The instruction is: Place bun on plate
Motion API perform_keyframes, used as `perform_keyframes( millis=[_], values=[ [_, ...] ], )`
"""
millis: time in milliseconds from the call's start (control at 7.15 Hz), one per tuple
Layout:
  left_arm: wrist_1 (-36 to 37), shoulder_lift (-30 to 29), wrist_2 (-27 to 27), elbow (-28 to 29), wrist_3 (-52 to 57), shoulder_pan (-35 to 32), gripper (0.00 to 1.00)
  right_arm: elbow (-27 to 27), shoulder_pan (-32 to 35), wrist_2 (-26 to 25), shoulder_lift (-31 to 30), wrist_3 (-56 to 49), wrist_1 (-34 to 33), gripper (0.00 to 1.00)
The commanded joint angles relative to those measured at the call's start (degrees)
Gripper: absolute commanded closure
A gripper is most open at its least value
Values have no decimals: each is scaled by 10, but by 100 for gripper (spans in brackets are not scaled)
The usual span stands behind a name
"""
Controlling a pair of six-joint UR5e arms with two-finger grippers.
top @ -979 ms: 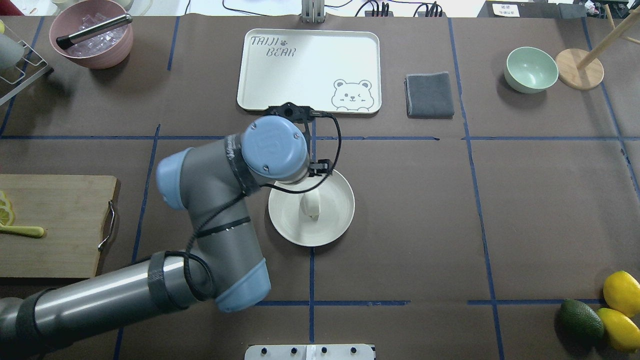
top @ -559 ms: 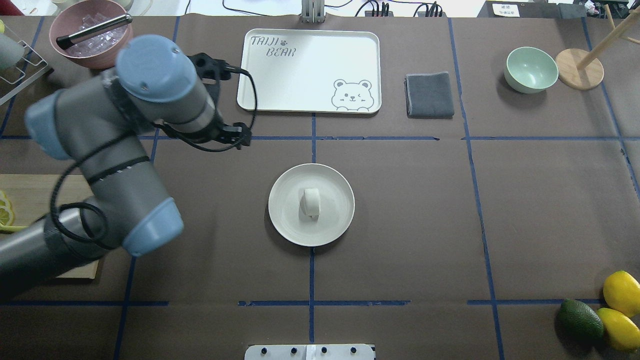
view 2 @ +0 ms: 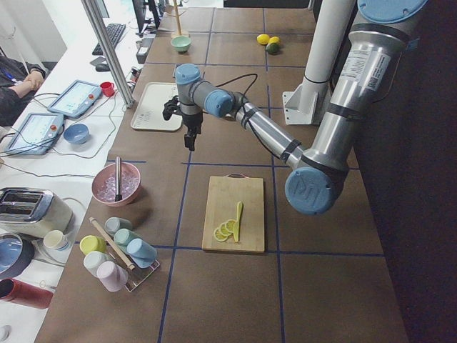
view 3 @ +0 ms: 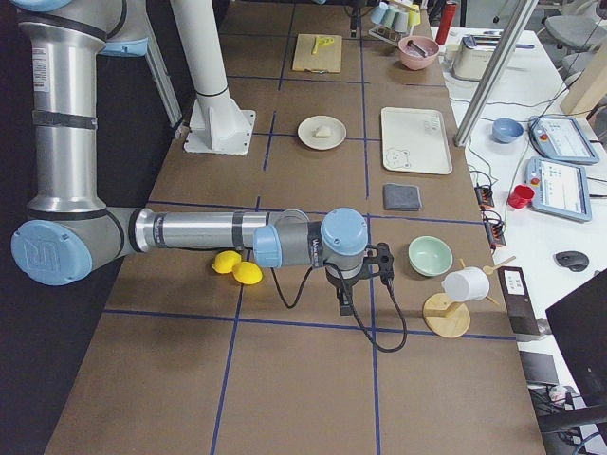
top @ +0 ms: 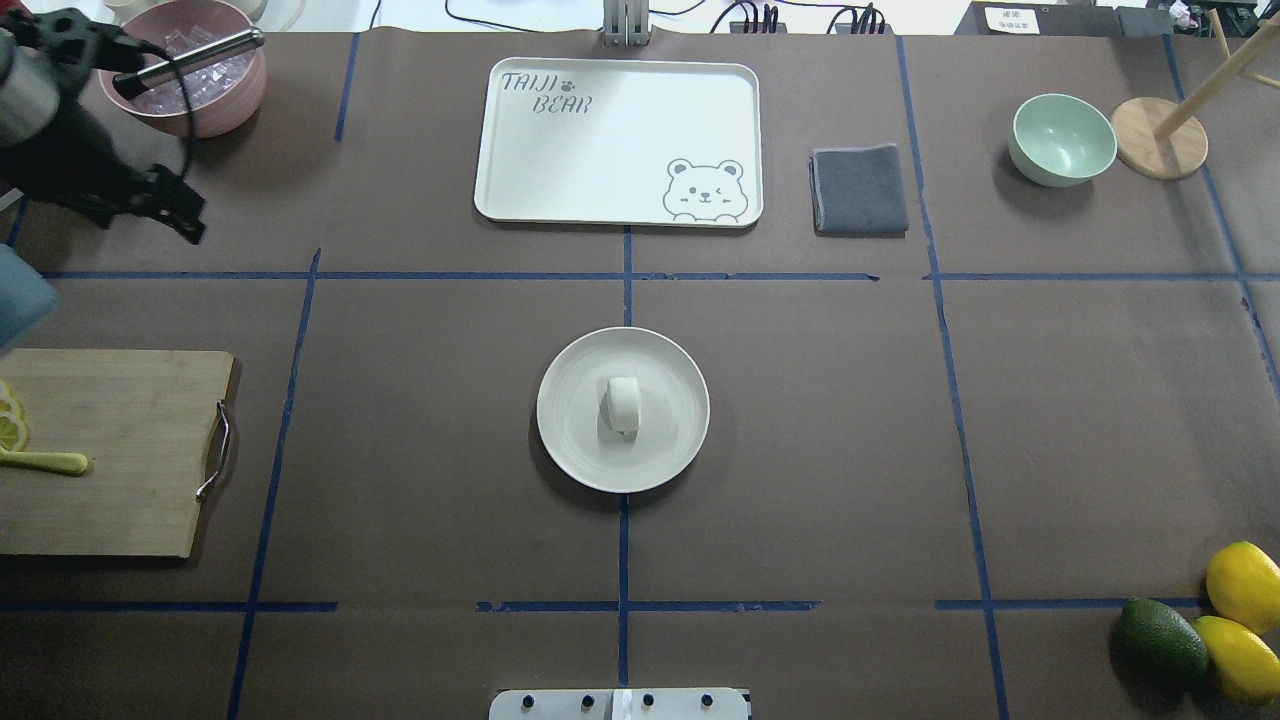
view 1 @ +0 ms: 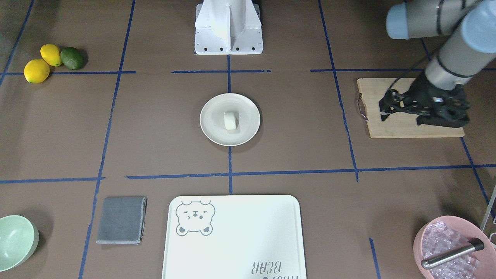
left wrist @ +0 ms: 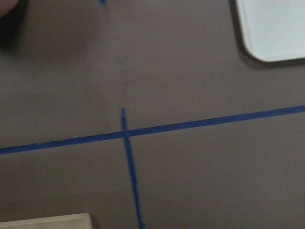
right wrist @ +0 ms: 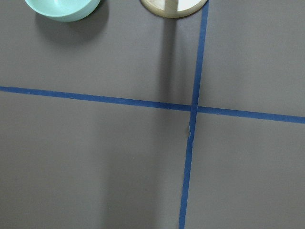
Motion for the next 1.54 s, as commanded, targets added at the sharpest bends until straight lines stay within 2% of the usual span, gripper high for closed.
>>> perform_keyframes(
  millis=[0, 140, 420, 699, 839, 979, 1399],
  values=[
    [15, 75, -23, 35, 194, -130, 0, 0, 0, 1, 0, 0, -1, 0],
    [35, 75, -44, 79, 244, -166, 0, 1, 0, 2, 0, 0, -1, 0],
    [31, 110, -45, 149, 399, -232, 0, 0, 0, -1, -3, 0, -1, 0],
    [30, 138, -46, 152, 393, -244, 0, 1, 0, -2, -1, 0, -1, 0],
    [28, 146, -65, 150, 362, -247, 0, 3, 0, -2, -1, 0, -1, 0],
    [27, 151, -86, 148, 329, -258, 0, 3, 0, -2, -2, 0, 0, 0],
    [26, 147, -86, 144, 283, -260, 0, 4, 6, -2, -3, 0, 1, 0]
  ],
)
